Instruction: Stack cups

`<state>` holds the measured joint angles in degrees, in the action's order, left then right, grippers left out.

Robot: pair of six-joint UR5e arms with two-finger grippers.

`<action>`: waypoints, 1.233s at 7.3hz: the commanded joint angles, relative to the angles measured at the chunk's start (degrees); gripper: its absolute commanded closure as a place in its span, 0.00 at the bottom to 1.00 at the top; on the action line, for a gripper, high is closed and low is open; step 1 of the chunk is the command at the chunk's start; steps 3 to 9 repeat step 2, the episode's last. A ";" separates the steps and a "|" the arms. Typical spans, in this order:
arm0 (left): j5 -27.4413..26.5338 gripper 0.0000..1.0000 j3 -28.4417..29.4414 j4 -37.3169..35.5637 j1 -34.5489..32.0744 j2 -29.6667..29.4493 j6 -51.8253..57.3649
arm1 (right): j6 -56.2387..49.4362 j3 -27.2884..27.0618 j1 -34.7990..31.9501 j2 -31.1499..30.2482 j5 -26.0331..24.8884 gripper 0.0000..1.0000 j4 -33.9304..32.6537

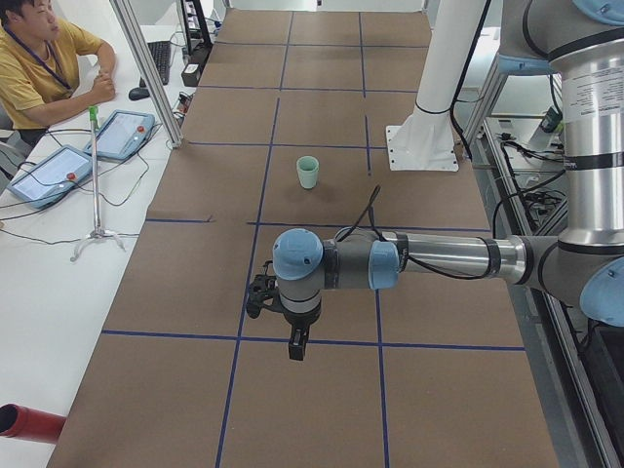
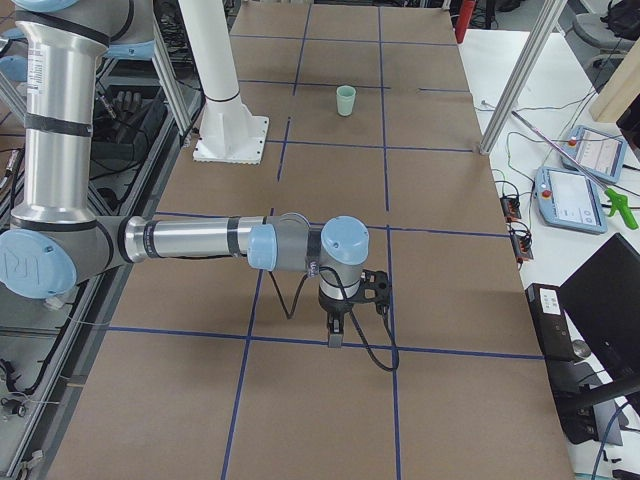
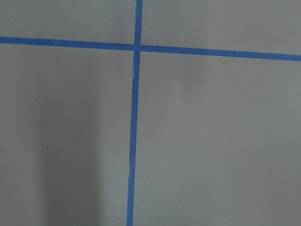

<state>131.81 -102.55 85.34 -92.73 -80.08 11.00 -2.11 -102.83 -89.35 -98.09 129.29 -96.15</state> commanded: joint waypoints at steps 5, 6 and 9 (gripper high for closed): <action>0.12 0.00 0.16 0.00 0.00 -0.07 -0.01 | 0.00 0.00 -0.04 0.00 0.00 0.00 0.00; 0.12 0.00 0.16 0.00 0.00 -0.07 -0.01 | 0.00 0.00 -0.04 0.00 0.00 0.00 0.00; 0.12 0.00 0.16 0.00 0.00 -0.07 -0.01 | 0.00 0.00 -0.04 0.00 0.00 0.00 0.00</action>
